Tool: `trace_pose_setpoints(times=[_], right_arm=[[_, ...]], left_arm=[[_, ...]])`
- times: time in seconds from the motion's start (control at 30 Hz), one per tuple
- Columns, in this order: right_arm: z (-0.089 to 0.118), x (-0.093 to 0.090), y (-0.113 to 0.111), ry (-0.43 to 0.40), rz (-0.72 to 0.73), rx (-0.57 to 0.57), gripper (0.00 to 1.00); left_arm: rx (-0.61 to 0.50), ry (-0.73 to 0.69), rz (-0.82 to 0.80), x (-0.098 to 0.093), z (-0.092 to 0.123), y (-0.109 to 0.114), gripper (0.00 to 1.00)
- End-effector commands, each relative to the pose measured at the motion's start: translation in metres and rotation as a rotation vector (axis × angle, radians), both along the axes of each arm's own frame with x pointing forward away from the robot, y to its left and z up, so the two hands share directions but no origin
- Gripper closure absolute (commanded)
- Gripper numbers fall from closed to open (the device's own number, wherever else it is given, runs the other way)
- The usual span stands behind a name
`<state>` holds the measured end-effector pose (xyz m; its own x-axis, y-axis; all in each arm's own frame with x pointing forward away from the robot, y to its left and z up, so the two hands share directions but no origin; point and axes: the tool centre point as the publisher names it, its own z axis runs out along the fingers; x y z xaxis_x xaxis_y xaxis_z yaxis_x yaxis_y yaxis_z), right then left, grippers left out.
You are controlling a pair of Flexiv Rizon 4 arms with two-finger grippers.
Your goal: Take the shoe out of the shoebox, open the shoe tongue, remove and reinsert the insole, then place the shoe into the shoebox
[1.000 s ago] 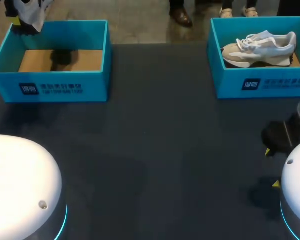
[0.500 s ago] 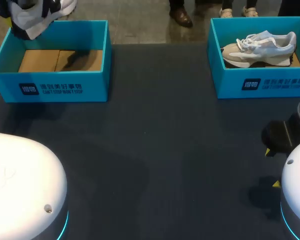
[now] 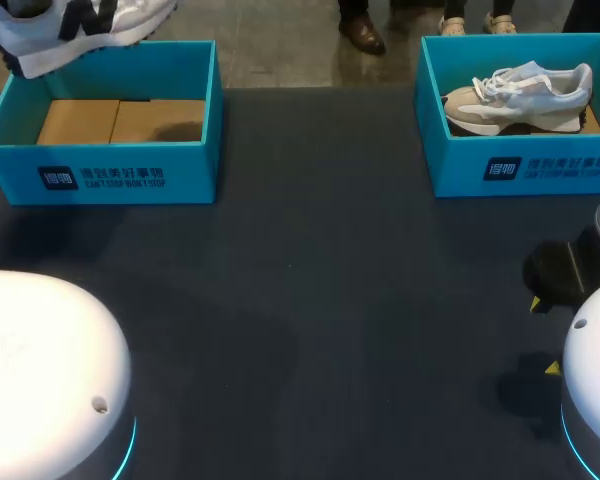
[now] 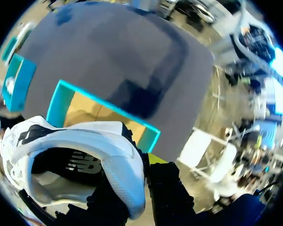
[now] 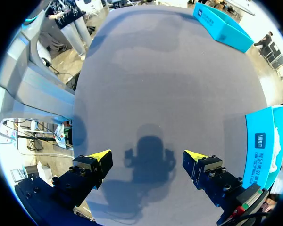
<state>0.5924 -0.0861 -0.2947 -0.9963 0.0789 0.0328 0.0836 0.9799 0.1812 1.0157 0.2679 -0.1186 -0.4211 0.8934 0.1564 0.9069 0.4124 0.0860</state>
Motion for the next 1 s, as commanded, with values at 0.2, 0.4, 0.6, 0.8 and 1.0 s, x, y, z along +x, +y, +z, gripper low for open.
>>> trace_pose_setpoints(times=[0.2, 0.4, 0.6, 0.8, 1.0], right_arm=[[-0.001, -0.003, 0.000, -0.005, -0.001, -0.002, 0.00], [-0.001, -0.003, 0.000, -0.005, -0.001, -0.002, 0.00], [-0.001, -0.003, 0.000, -0.005, -0.001, -0.002, 0.00], [-0.001, -0.003, 0.000, -0.005, -0.001, -0.002, 0.00], [-0.001, -0.003, 0.000, -0.005, -0.001, -0.002, 0.00]], left_arm=[[-0.026, -0.064, -0.147, -0.010, -0.001, 0.004, 1.00], [0.033, -0.120, -0.287, 0.020, 0.000, 0.015, 1.00], [-0.008, -0.059, -0.465, 0.054, -0.016, 0.030, 1.00], [0.002, -0.042, -0.535, 0.076, -0.033, 0.035, 1.00], [0.034, -0.035, -0.541, 0.084, -0.045, 0.037, 1.00]])
